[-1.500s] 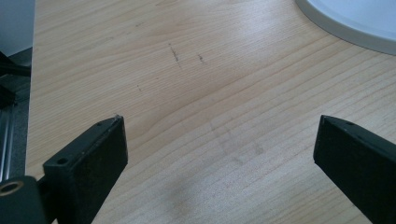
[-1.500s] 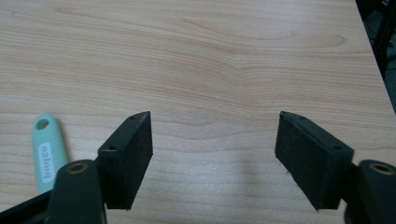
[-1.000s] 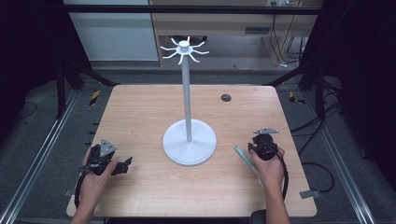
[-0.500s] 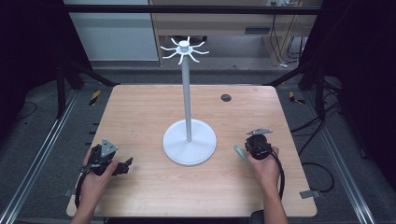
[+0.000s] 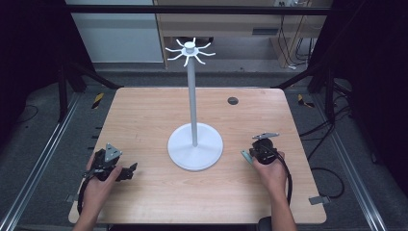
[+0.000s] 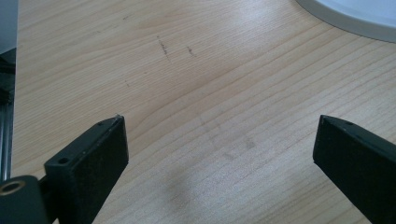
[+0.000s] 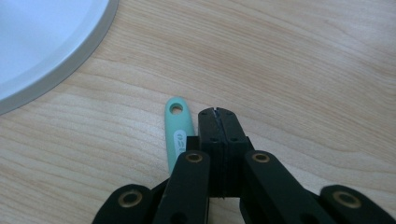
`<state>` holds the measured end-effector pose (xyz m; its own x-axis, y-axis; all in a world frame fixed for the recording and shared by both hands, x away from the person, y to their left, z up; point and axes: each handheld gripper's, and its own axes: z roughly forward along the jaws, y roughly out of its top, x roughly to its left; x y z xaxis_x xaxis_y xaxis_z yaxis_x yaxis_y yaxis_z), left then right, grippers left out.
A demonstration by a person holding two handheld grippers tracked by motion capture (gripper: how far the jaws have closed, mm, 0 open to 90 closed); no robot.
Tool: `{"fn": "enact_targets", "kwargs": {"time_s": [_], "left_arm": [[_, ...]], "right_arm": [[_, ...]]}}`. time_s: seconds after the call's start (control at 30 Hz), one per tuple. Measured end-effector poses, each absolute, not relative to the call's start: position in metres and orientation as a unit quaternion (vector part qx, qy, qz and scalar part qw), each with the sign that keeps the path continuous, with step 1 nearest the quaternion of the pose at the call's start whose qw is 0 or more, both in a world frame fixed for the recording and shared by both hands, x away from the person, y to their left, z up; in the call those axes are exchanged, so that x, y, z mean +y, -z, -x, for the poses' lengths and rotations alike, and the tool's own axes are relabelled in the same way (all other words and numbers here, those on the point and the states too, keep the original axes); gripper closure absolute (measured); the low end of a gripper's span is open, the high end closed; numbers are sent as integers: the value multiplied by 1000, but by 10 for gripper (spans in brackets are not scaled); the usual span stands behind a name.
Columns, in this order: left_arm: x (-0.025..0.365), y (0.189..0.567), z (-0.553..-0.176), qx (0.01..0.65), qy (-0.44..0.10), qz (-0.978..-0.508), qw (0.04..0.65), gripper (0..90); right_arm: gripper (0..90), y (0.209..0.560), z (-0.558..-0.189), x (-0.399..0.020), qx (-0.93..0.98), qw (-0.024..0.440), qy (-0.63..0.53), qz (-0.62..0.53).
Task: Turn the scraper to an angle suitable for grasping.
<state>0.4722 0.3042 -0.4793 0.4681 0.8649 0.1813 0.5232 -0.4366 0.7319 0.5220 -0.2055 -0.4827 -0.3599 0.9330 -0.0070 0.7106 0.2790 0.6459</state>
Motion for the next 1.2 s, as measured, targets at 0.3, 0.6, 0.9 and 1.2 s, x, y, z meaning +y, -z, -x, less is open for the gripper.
{"fn": "enact_targets", "kwargs": {"time_s": [0.3,0.6,0.9,1.2], "left_arm": [[304,480,-472,432,-277,-802,305,33],[303,480,-472,431,-277,-804,303,33],[303,480,-472,430,-277,-805,301,33],[303,480,-472,431,-277,-804,302,33]], "right_arm": [[900,485,-523,-204,781,186,-277,-528],[900,485,-520,-201,792,167,-288,-512],[900,483,-505,-184,823,131,-292,-469],[900,478,-499,-179,832,129,-292,-453]]}}
